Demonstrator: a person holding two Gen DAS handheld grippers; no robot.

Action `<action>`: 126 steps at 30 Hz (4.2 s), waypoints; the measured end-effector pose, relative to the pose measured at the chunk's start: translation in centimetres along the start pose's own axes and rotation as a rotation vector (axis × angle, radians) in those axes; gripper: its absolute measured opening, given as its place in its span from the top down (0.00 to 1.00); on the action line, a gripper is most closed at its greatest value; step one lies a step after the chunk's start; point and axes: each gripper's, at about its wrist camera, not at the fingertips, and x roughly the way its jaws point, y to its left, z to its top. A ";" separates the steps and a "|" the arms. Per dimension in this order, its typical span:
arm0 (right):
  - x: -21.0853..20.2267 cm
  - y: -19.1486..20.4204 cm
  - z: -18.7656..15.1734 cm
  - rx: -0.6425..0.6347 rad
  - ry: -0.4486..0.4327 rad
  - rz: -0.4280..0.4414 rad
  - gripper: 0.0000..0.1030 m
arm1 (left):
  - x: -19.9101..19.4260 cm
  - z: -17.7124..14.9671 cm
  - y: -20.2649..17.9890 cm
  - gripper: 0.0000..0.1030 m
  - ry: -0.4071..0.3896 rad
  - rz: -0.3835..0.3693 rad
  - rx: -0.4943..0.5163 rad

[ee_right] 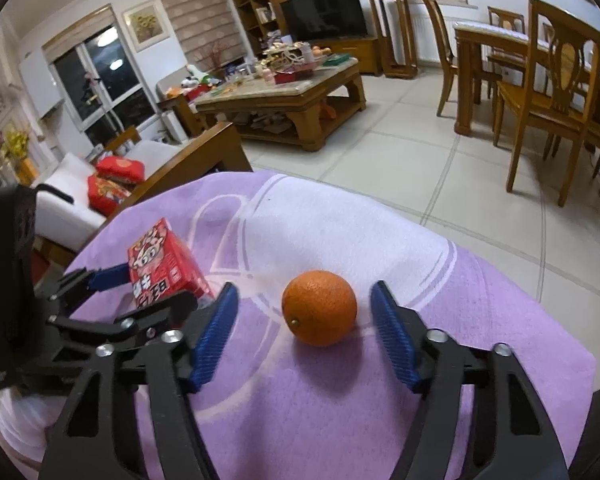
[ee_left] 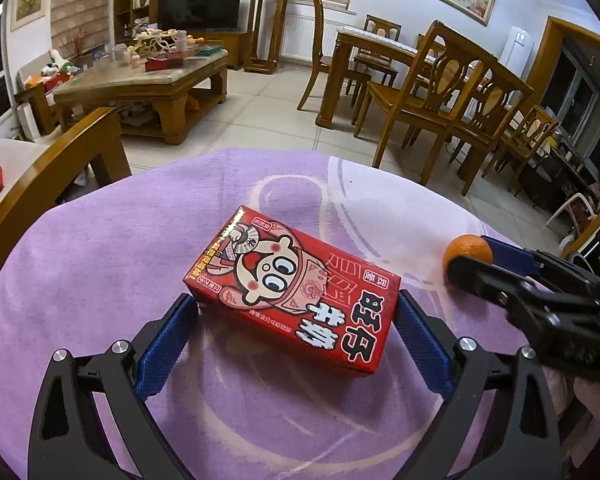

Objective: Collect trash

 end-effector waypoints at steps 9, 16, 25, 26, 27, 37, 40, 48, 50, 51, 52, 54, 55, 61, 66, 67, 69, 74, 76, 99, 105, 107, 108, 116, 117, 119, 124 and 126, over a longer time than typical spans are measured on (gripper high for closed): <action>0.3 0.8 -0.3 -0.056 0.011 -0.068 0.64 | -0.3 -0.3 0.0 0.07 -0.005 -0.007 -0.014; 0.1 -0.1 -1.1 -0.007 0.038 -0.009 0.67 | -1.2 -0.6 0.3 0.08 -0.024 -0.031 -0.010; -5.6 -1.2 -3.6 0.070 -0.025 0.123 0.67 | -2.6 -2.6 0.5 0.51 -0.023 -0.042 -0.008; -6.6 -1.3 -3.8 0.073 -0.039 0.133 0.67 | -2.6 -2.6 0.5 0.51 -0.025 -0.041 -0.016; -7.5 -1.5 -4.0 0.075 -0.049 0.141 0.67 | -2.7 -2.4 0.6 0.51 -0.030 -0.038 -0.028; -11.7 -1.7 -7.2 0.073 -0.078 0.173 0.67 | -1.3 1.5 -1.3 0.08 -0.103 0.119 -0.086; -11.3 -1.8 -7.7 0.084 -0.069 0.179 0.67 | 0.9 2.4 -1.1 0.24 -0.052 0.144 -0.108; -11.1 -1.9 -7.5 0.110 -0.074 0.197 0.67 | 1.2 1.0 1.1 0.51 -0.043 0.116 -0.148; -11.3 -1.8 -7.6 0.112 -0.082 0.202 0.67 | 0.4 0.2 1.4 0.51 -0.059 0.093 -0.156; -11.4 -1.8 -7.6 0.113 -0.087 0.204 0.67 | -0.2 -0.1 1.3 0.51 -0.073 0.078 -0.157; -11.5 -1.8 -7.7 0.113 -0.091 0.204 0.67 | -0.9 -0.6 1.1 0.51 -0.091 0.067 -0.152; -11.9 -1.7 -7.8 0.112 -0.102 0.208 0.67 | -2.3 -1.1 0.2 0.51 -0.120 0.038 -0.137; -12.2 -1.7 -7.9 0.112 -0.109 0.209 0.67 | -2.9 -1.3 -0.3 0.51 -0.131 0.028 -0.125; -17.0 -3.0 -8.7 0.117 -0.212 0.204 0.67 | -8.2 -3.6 -6.5 0.51 -0.230 -0.088 -0.011; -23.4 -6.6 -10.0 0.149 -0.321 0.146 0.67 | -10.4 -5.8 -13.1 0.51 -0.264 -0.214 0.073; -24.6 -7.5 -10.4 0.157 -0.338 0.132 0.67 | -10.4 -6.2 -14.5 0.51 -0.264 -0.228 0.092; -27.2 -9.7 -11.4 0.184 -0.374 0.101 0.67 | -10.2 -6.9 -17.6 0.51 -0.258 -0.268 0.130; -32.6 -16.1 -14.0 0.263 -0.440 0.017 0.67 | -8.6 -8.5 -24.5 0.51 -0.211 -0.358 0.201; -34.1 -18.6 -15.4 0.295 -0.452 -0.018 0.67 | -7.9 -8.9 -27.0 0.51 -0.192 -0.389 0.224; -31.2 -31.2 -20.3 0.474 -0.360 -0.087 0.66 | 0.0 -10.8 -37.9 0.51 0.022 -0.392 0.379; -30.8 -31.1 -19.7 0.485 -0.356 -0.087 0.59 | -0.1 -11.1 -38.7 0.50 0.006 -0.385 0.408; -31.0 -30.9 -19.6 0.477 -0.368 -0.094 0.53 | -0.4 -11.2 -39.0 0.50 -0.006 -0.382 0.425; -31.0 -30.9 -19.4 0.474 -0.371 -0.097 0.49 | -0.5 -11.2 -39.1 0.50 -0.012 -0.378 0.434; -31.8 -30.0 -19.9 0.455 -0.400 -0.122 0.25 | -2.4 -11.5 -39.1 0.10 -0.126 -0.317 0.478; -31.9 -29.9 -20.0 0.455 -0.405 -0.130 0.19 | -2.7 -11.6 -39.2 0.05 -0.137 -0.311 0.483; -32.2 -29.8 -20.3 0.459 -0.421 -0.148 0.16 | -3.1 -11.6 -39.1 0.05 -0.165 -0.300 0.500; -32.5 -29.6 -20.8 0.479 -0.427 -0.164 0.05 | -3.7 -11.9 -39.0 0.05 -0.191 -0.284 0.525; -32.4 -29.2 -21.1 0.486 -0.421 -0.169 0.05 | -4.0 -12.0 -39.1 0.05 -0.200 -0.282 0.524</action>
